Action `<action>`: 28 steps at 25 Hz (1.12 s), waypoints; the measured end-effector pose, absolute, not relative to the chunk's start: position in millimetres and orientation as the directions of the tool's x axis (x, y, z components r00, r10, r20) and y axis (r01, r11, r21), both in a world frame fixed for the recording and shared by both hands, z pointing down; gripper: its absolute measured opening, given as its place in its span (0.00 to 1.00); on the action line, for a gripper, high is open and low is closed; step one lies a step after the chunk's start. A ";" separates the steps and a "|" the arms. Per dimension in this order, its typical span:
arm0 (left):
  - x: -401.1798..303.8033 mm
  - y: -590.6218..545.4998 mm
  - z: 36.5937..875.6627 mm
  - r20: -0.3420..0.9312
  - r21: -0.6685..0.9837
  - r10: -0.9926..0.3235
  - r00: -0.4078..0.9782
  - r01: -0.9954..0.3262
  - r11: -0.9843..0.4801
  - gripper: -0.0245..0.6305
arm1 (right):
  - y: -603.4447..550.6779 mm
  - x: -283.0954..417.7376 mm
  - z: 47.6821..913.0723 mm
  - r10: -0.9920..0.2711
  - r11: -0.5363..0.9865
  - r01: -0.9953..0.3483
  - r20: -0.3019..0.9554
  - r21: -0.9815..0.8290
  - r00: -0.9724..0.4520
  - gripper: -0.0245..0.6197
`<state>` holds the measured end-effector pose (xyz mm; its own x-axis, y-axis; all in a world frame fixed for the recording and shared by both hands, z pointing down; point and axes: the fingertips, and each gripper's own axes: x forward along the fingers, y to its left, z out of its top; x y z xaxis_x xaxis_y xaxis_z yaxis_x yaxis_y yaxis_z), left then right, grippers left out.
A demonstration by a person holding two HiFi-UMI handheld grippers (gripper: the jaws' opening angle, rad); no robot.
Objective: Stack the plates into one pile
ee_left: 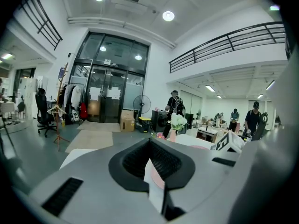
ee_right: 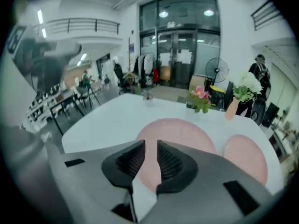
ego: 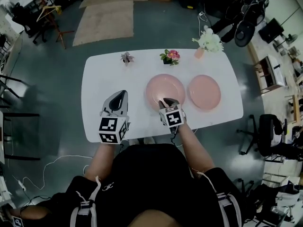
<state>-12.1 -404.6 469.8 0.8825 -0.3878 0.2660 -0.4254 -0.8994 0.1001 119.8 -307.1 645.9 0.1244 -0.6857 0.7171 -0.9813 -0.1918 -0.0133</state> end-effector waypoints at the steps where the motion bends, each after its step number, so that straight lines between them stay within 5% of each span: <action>1: -9.5 -404.0 467.6 0.262 0.098 -0.384 0.885 -0.421 -0.902 0.06 | -311.9 126.2 626.7 -0.739 -0.228 -0.973 0.656 -0.033 0.151 0.16; 3: -4.4 -402.3 462.8 0.251 0.091 -0.379 0.890 -0.412 -0.907 0.06 | -319.2 137.2 582.6 -0.833 -0.278 -0.959 0.510 -0.053 0.214 0.06; 12: 11.4 -386.9 417.0 0.168 0.058 -0.373 0.913 -0.386 -0.920 0.06 | -301.1 130.6 395.5 -0.942 -0.325 -0.946 -0.093 0.013 0.323 0.06; 28: 2.6 -395.1 402.6 0.159 0.096 -0.271 0.949 -0.288 -0.953 0.06 | -310.3 109.0 363.9 -0.926 -0.358 -0.931 -0.098 -0.067 0.364 0.06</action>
